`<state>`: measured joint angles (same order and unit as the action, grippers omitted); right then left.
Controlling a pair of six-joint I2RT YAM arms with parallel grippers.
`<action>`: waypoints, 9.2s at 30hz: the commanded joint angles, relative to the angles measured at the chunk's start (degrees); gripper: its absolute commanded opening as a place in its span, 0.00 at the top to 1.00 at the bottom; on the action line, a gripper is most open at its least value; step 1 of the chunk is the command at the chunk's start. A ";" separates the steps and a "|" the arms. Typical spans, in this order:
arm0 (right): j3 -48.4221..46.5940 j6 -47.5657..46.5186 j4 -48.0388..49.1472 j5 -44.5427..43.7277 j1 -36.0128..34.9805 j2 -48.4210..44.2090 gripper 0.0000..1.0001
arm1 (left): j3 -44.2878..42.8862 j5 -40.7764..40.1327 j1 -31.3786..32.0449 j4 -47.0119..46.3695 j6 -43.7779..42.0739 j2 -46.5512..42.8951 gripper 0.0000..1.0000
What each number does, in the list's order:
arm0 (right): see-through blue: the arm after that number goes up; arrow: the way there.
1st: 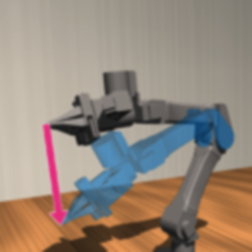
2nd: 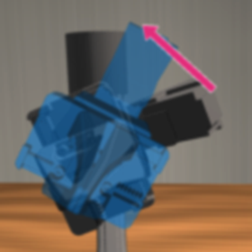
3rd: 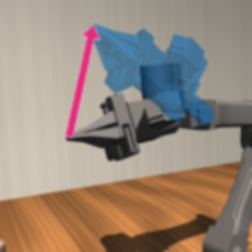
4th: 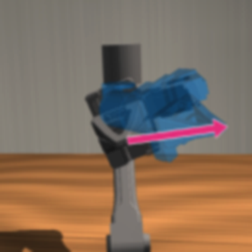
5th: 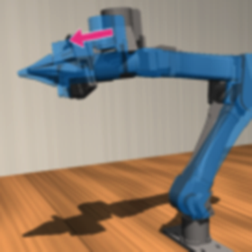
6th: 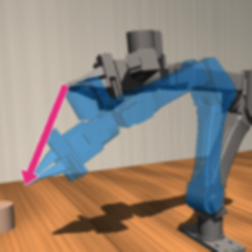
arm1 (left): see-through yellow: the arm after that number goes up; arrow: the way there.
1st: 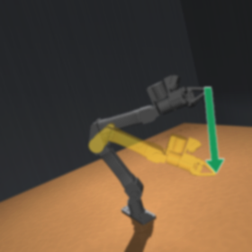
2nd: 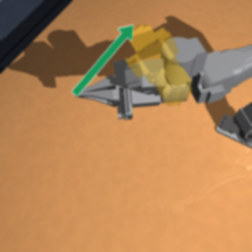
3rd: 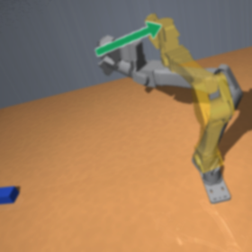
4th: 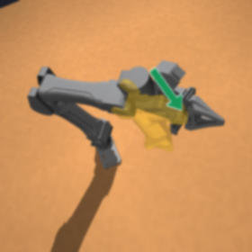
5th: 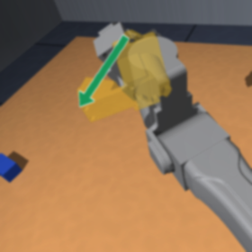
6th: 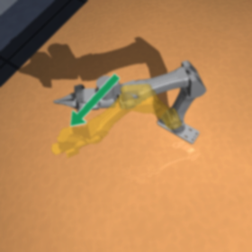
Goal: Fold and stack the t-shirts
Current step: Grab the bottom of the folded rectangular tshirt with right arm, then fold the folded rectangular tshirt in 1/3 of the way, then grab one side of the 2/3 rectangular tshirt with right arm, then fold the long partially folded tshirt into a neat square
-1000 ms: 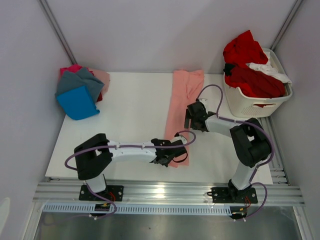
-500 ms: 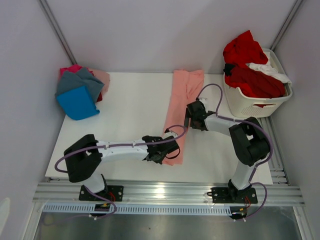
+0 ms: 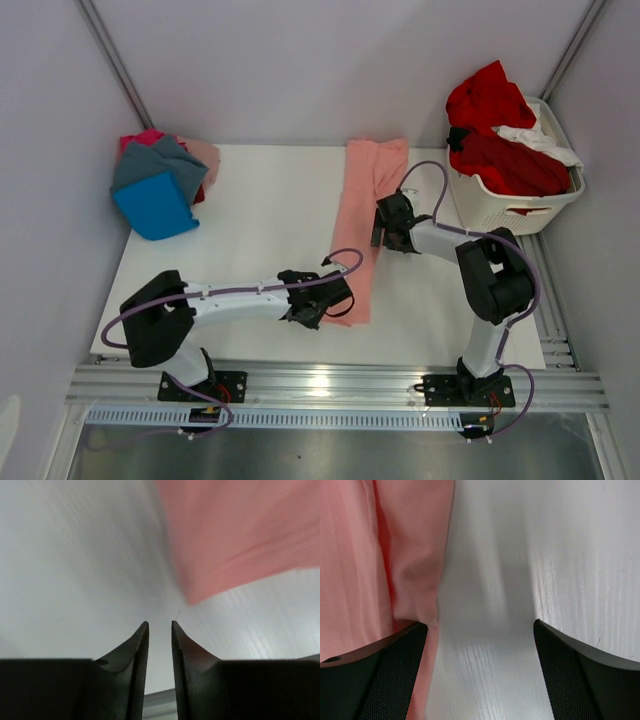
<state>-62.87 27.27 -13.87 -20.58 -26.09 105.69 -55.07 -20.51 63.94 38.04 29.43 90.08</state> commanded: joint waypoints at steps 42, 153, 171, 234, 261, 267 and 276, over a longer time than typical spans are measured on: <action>31.40 8.24 5.18 29.64 -9.07 -37.74 0.04 | 4.71 19.72 -17.54 -6.23 -2.54 -19.15 0.53; -37.75 0.60 2.71 31.92 13.25 14.37 0.07 | -2.24 20.07 -23.07 -4.12 -9.22 -15.38 0.57; -10.10 -5.03 -0.37 15.66 4.03 -7.15 0.01 | -2.76 20.07 -23.07 -4.82 -9.04 -13.71 0.57; 10.50 1.30 -23.92 29.63 -8.37 -36.61 1.00 | -3.11 18.31 -23.16 -3.68 -9.04 -12.48 0.57; -20.86 2.53 -0.73 33.67 13.78 -9.90 1.00 | -4.43 20.07 -23.16 -3.06 -9.13 -11.77 0.57; -36.66 4.37 -0.19 35.95 15.36 3.80 1.00 | -3.82 20.07 -23.16 -3.41 -9.30 -11.95 0.57; -59.37 6.57 -2.31 37.19 15.36 20.93 1.00 | -2.76 19.55 -23.16 -3.24 -9.57 -13.35 0.57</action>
<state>-115.68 32.01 -18.74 16.01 -10.81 122.98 -57.23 -1.08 41.30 35.22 21.06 78.32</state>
